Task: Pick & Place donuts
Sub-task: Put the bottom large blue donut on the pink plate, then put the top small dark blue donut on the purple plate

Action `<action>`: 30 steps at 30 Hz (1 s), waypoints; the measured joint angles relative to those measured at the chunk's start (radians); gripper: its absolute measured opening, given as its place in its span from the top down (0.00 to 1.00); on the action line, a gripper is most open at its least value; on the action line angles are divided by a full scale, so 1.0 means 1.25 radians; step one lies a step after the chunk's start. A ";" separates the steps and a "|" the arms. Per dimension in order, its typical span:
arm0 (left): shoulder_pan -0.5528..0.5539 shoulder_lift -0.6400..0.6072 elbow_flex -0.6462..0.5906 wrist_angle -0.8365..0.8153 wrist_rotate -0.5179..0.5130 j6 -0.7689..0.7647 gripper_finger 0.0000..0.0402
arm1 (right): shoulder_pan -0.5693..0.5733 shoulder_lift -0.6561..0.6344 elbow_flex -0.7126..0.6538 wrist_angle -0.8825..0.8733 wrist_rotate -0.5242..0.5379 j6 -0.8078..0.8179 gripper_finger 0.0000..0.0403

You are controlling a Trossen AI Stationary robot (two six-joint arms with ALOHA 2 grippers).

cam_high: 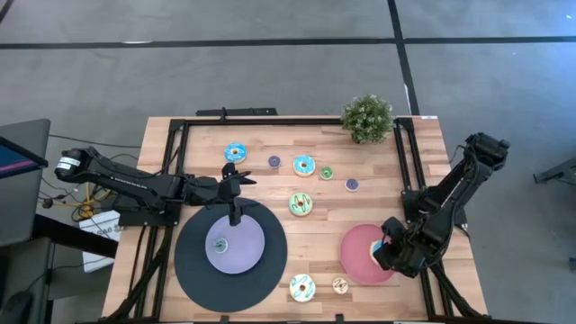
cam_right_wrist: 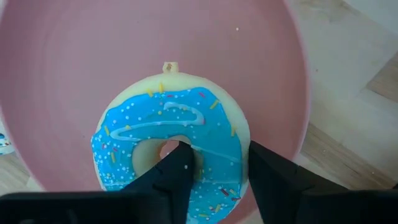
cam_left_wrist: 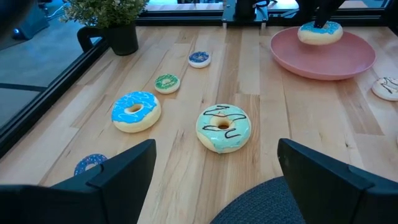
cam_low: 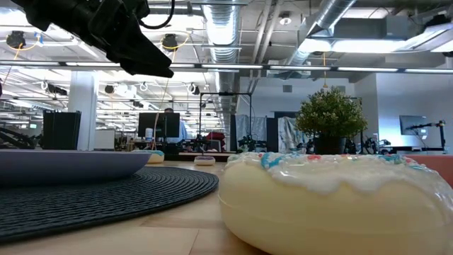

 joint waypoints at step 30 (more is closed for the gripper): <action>0.000 0.000 0.000 0.000 -0.026 0.011 0.18 | -0.006 -0.205 0.003 -0.073 0.273 -0.190 0.36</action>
